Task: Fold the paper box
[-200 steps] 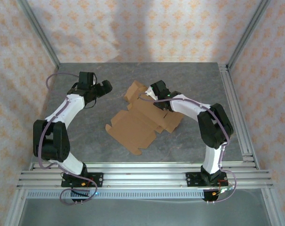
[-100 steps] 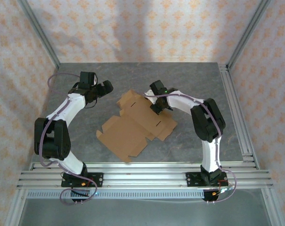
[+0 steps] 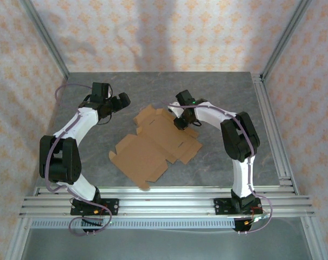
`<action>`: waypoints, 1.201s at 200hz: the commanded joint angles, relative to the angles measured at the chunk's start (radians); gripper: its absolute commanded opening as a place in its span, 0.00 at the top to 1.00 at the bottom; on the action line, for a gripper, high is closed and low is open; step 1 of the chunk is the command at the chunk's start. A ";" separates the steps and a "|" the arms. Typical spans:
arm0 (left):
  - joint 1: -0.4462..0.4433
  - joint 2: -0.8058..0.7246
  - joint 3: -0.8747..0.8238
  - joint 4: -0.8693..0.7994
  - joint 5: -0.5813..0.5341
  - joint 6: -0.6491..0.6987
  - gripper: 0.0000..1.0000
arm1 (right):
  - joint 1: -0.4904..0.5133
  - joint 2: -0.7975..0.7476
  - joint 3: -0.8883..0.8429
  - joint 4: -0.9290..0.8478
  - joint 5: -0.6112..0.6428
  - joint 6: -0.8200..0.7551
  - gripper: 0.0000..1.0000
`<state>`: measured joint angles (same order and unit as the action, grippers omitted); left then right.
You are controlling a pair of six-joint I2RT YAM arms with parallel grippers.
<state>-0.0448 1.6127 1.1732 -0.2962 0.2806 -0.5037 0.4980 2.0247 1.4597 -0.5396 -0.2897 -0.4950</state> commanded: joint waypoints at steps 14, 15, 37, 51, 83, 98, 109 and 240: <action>0.003 -0.051 -0.007 -0.024 -0.022 0.022 0.00 | -0.004 0.003 0.016 -0.034 -0.015 -0.011 0.73; 0.002 -0.051 -0.007 -0.026 -0.022 0.022 0.00 | -0.003 0.004 0.016 -0.033 -0.015 -0.011 0.73; 0.004 -0.052 -0.007 -0.028 -0.025 0.025 0.00 | -0.004 0.018 0.026 -0.037 -0.025 -0.012 0.73; 0.003 -0.051 -0.007 -0.028 -0.026 0.024 0.00 | -0.004 0.026 0.032 -0.040 -0.023 -0.013 0.73; 0.003 -0.048 -0.007 -0.026 -0.026 0.024 0.00 | -0.007 0.041 0.045 -0.047 -0.027 -0.016 0.73; 0.003 -0.048 -0.008 -0.027 -0.026 0.025 0.00 | -0.008 0.045 0.049 -0.051 -0.031 -0.014 0.74; 0.003 -0.047 -0.009 -0.026 -0.027 0.026 0.00 | -0.009 0.044 0.051 -0.054 -0.037 -0.015 0.73; 0.005 -0.047 -0.010 -0.015 -0.027 0.008 0.00 | 0.034 -0.075 -0.023 0.044 0.231 -0.116 1.00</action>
<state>-0.0448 1.5959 1.1698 -0.3019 0.2768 -0.4969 0.5037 2.0293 1.4738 -0.5667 -0.2401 -0.5457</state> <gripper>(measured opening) 0.998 0.048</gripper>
